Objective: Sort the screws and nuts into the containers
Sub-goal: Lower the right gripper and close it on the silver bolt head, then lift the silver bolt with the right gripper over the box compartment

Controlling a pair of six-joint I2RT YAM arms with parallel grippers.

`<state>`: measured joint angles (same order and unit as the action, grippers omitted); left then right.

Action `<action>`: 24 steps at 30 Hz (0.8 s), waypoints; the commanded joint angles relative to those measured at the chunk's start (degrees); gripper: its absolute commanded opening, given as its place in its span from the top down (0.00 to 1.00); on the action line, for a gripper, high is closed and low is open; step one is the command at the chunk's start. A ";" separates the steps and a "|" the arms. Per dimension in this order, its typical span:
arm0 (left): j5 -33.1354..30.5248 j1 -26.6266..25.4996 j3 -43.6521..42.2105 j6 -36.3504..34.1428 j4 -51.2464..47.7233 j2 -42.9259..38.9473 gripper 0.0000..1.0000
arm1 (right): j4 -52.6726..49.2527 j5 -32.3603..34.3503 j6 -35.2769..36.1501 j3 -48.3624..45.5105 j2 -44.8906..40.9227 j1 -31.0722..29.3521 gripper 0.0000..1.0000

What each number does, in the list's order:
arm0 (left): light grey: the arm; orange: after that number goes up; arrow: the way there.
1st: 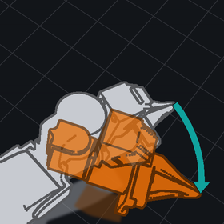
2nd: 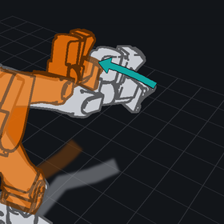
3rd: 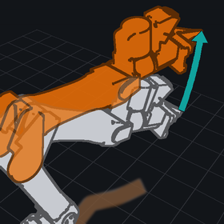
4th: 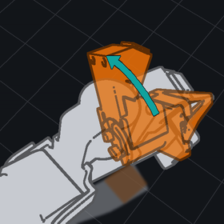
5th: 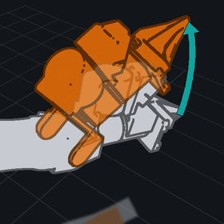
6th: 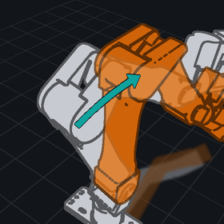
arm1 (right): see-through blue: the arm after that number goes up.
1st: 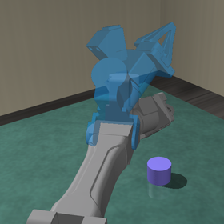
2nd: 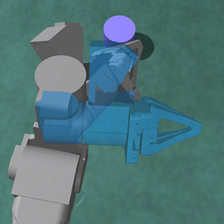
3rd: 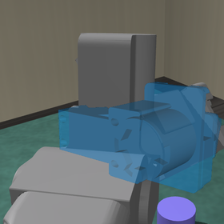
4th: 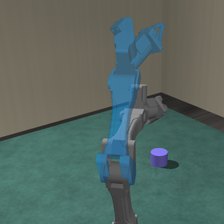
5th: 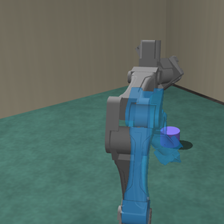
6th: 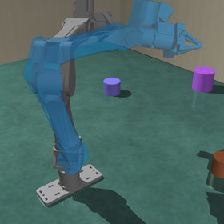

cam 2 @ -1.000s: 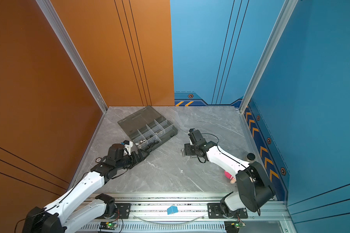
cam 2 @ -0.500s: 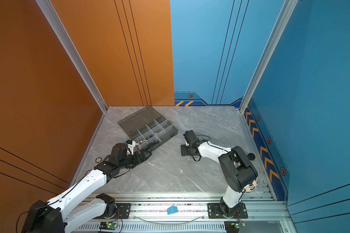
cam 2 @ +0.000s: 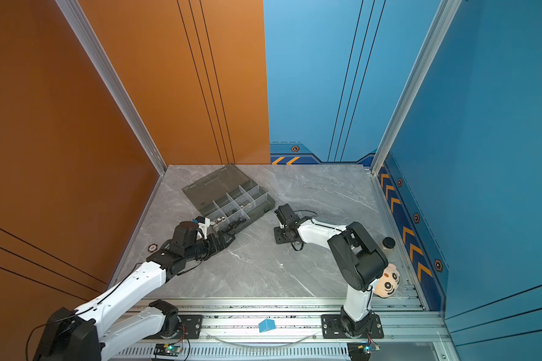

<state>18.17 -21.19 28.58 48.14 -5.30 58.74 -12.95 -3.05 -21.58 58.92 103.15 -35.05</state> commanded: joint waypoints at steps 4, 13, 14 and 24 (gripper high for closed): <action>-0.78 -0.34 0.79 0.25 1.08 -0.25 0.02 | -3.47 3.23 0.35 1.76 3.02 -1.57 0.71; -0.53 0.34 -0.02 0.29 0.99 -1.35 0.02 | -3.08 1.39 1.59 2.23 2.38 -1.06 1.00; -0.45 0.53 -0.10 0.29 0.99 -1.58 0.02 | -2.22 0.29 1.72 2.05 1.77 -0.71 1.00; -0.19 1.37 -0.77 0.20 0.27 -3.21 0.02 | 3.46 -12.52 9.15 5.84 -3.92 2.43 1.00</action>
<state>18.17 -20.32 28.53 48.12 -4.47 56.47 -11.81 -10.76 -16.97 61.17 101.93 -32.82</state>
